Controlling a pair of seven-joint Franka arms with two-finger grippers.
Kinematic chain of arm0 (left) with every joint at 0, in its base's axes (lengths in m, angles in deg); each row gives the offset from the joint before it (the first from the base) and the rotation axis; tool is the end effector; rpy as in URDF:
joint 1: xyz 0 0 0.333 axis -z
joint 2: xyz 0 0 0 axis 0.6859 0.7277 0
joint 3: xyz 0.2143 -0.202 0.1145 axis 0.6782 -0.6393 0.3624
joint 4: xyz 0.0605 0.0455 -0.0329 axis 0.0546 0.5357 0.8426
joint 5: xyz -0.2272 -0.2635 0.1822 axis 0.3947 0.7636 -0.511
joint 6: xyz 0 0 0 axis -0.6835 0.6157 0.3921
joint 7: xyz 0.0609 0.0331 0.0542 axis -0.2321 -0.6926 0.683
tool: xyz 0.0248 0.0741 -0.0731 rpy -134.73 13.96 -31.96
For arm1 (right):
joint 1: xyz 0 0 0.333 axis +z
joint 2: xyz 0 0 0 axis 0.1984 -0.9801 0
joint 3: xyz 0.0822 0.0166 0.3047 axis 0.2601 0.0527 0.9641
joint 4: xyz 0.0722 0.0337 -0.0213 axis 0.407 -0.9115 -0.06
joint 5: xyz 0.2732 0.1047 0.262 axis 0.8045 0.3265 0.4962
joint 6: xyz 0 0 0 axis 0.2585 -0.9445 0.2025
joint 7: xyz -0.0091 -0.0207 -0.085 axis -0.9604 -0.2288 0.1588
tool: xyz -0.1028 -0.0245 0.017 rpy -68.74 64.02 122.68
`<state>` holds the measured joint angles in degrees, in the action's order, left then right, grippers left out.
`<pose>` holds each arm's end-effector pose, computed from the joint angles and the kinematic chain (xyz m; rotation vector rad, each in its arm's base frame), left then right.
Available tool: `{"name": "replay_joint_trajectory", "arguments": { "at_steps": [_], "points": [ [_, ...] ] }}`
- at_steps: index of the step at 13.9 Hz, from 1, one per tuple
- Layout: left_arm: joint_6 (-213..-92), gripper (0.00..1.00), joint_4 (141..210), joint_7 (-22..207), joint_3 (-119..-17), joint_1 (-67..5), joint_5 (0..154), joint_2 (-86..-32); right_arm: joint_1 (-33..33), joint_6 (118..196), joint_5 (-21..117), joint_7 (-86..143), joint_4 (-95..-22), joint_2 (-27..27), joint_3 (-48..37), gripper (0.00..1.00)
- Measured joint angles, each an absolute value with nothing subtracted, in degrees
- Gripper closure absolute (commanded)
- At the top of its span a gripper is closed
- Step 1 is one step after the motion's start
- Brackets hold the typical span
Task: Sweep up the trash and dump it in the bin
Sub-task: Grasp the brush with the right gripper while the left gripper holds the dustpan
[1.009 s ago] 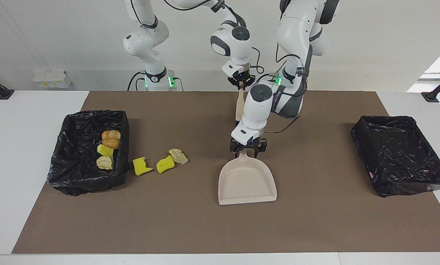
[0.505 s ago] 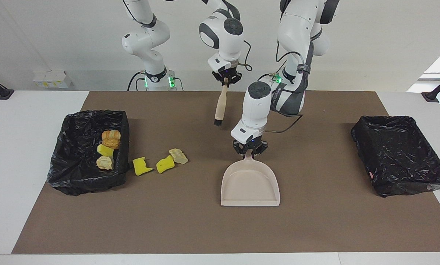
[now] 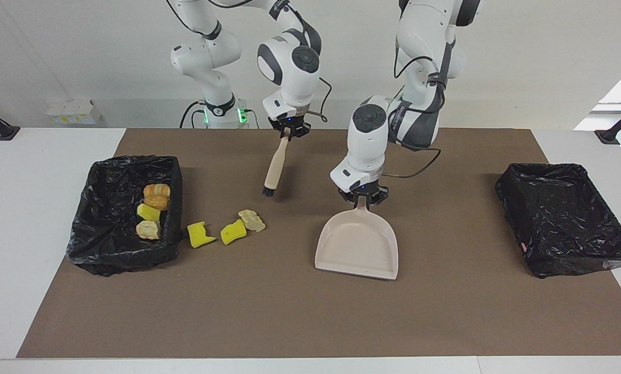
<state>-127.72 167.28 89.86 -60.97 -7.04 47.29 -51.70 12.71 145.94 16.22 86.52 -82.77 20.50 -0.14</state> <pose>0.5301 -0.3362 0.3883 -2.9780 0.5636 0.0654 0.3795 0.2856 0.3874 2.8800 -0.3250 -0.2703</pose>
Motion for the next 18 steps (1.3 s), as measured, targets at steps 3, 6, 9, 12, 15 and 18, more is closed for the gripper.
{"name": "replay_joint_trajectory", "arguments": {
  "at_steps": [3, 6, 9, 12, 15, 18],
  "points": [
    [-123.52, 1.0, 167.33, 75.5, -60.48, -8.2, 47.21, -52.66, 6.92, 146.0, 11.06, 78.98, -82.75, 19.25, -0.21, 1.0],
    [-123.04, 1.0, 167.65, 66.19, -60.39, -10.02, 47.21, -52.66, 0.82, 146.06, 8.61, 69.87, -81.48, 19.52, -0.24, 1.0],
    [-122.42, 1.0, 167.65, 56.16, -60.35, -11.14, 47.17, -52.66, -4.61, 148.26, 2.0, 61.65, -81.17, 19.54, -0.28, 1.0],
    [-122.3, 1.0, 167.66, 47.11, -60.18, -11.67, 46.09, -52.66, -9.07, 152.59, -2.28, 55.34, -81.88, 19.27, -0.13, 1.0],
    [-122.34, 1.0, 167.88, 41.97, -60.36, -11.64, 43.49, -52.67, -14.92, 157.03, -5.45, 50.46, -82.73, 17.9, -0.21, 1.0],
    [-122.7, 1.0, 169.62, 36.92, -60.79, -11.39, 40.36, -53.35, -15.97, 158.89, -5.94, 49.99, -82.97, 15.39, 0.02, 1.0]
  ]
}}
